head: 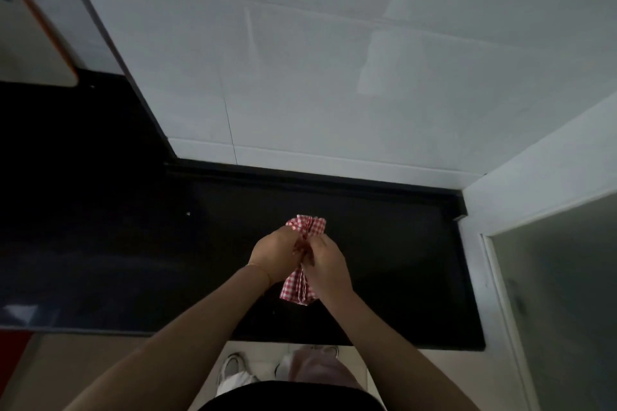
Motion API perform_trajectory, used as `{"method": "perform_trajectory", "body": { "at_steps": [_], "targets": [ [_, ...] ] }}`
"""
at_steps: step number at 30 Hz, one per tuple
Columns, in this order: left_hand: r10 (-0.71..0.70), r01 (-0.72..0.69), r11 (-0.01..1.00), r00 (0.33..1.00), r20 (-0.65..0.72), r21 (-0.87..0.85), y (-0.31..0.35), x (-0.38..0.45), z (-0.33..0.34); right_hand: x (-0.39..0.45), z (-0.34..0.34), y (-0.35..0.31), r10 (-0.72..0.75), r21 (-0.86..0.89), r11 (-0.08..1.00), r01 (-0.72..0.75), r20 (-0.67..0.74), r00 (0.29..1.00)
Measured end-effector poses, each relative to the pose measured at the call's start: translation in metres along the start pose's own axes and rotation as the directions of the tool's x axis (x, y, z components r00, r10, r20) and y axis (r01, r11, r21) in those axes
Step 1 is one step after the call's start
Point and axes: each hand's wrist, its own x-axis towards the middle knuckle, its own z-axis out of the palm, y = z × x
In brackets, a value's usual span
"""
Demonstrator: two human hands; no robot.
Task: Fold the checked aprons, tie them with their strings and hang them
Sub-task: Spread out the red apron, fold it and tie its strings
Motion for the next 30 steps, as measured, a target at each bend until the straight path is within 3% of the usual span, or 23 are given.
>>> {"method": "perform_trajectory", "body": {
  "at_steps": [6,12,17,22,25,30],
  "targets": [
    [0.132,-0.131,0.991,0.991,-0.027,0.031,-0.009,-0.001,0.0,0.008,-0.005,0.006,-0.091,-0.027,0.995,0.094,0.096,0.991],
    [0.045,-0.043,0.98,0.999,0.006,-0.194,-0.014,-0.001,0.01,0.019,-0.015,0.006,-0.052,-0.015,0.998,0.056,0.196,0.979],
    [0.043,-0.045,0.973,0.999,-0.016,-0.228,-0.017,0.004,0.013,0.02,-0.013,0.006,-0.06,-0.041,0.997,0.07,0.206,0.977],
    [0.175,-0.177,0.982,0.984,-0.025,-0.066,-0.018,0.009,0.009,0.028,-0.024,0.009,0.073,0.223,0.966,-0.129,0.242,0.968],
    [0.214,-0.215,0.972,0.977,0.019,0.091,-0.016,0.009,0.007,0.034,-0.034,0.007,0.159,0.297,0.913,-0.278,0.37,0.915],
    [0.202,-0.196,0.977,0.977,-0.062,0.089,-0.016,0.007,0.007,0.045,-0.039,0.008,0.232,0.391,0.785,-0.481,0.534,0.813]
  ]
}}
